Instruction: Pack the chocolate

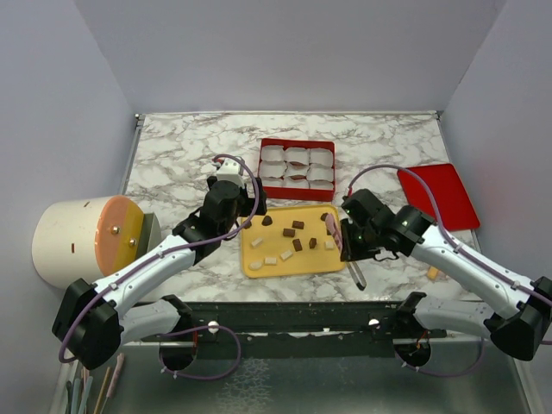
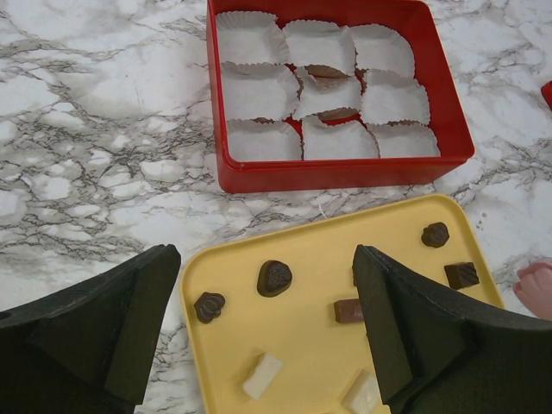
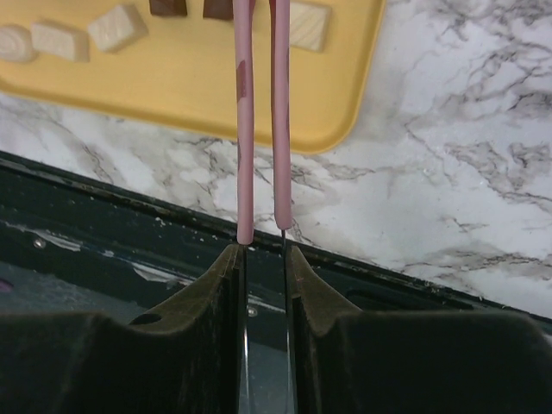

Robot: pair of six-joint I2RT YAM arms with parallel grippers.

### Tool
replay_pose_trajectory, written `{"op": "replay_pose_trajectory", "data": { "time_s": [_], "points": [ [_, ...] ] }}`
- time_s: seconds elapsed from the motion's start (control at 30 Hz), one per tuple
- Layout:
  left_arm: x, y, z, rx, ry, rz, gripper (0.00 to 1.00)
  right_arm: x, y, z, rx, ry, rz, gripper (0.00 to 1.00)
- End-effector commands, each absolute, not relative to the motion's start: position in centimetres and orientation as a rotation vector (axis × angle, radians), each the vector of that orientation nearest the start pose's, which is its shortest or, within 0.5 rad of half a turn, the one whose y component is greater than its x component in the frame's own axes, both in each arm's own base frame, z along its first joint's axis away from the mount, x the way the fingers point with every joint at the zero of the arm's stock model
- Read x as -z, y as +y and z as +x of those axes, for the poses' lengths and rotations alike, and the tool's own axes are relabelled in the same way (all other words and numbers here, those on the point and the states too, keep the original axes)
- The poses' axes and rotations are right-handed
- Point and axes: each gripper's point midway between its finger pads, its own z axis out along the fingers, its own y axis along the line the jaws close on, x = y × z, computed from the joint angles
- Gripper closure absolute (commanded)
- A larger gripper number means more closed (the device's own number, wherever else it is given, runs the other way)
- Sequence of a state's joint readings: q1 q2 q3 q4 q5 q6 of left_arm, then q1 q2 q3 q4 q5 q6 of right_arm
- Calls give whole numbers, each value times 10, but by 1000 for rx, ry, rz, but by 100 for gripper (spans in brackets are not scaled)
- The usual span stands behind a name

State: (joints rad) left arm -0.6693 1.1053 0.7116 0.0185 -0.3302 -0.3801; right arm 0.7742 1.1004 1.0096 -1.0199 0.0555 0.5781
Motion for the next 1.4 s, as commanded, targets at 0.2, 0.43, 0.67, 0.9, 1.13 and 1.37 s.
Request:
{"op": "replay_pose_trajectory", "data": {
  "time_s": [0.2, 0.43, 0.67, 0.9, 1.13, 1.37],
  "points": [
    [-196, -192, 318, 347, 1923, 65, 8, -121, 170, 134, -185, 2772, -314, 83],
    [-193, -192, 318, 344, 1933, 68, 8, -115, 182, 128, -138, 2794, -373, 78],
    [-190, -192, 317, 346, 1939, 66, 8, -124, 192, 128, -177, 2784, -383, 69],
    [-188, -193, 316, 351, 1944, 66, 9, -125, 200, 124, -200, 2794, -408, 64],
    [-190, -192, 316, 346, 1939, 60, 10, -123, 201, 123, -186, 2808, -419, 63],
    [-188, -192, 316, 350, 1943, 61, 10, -120, 203, 123, -165, 2819, -426, 62]
  ]
}}
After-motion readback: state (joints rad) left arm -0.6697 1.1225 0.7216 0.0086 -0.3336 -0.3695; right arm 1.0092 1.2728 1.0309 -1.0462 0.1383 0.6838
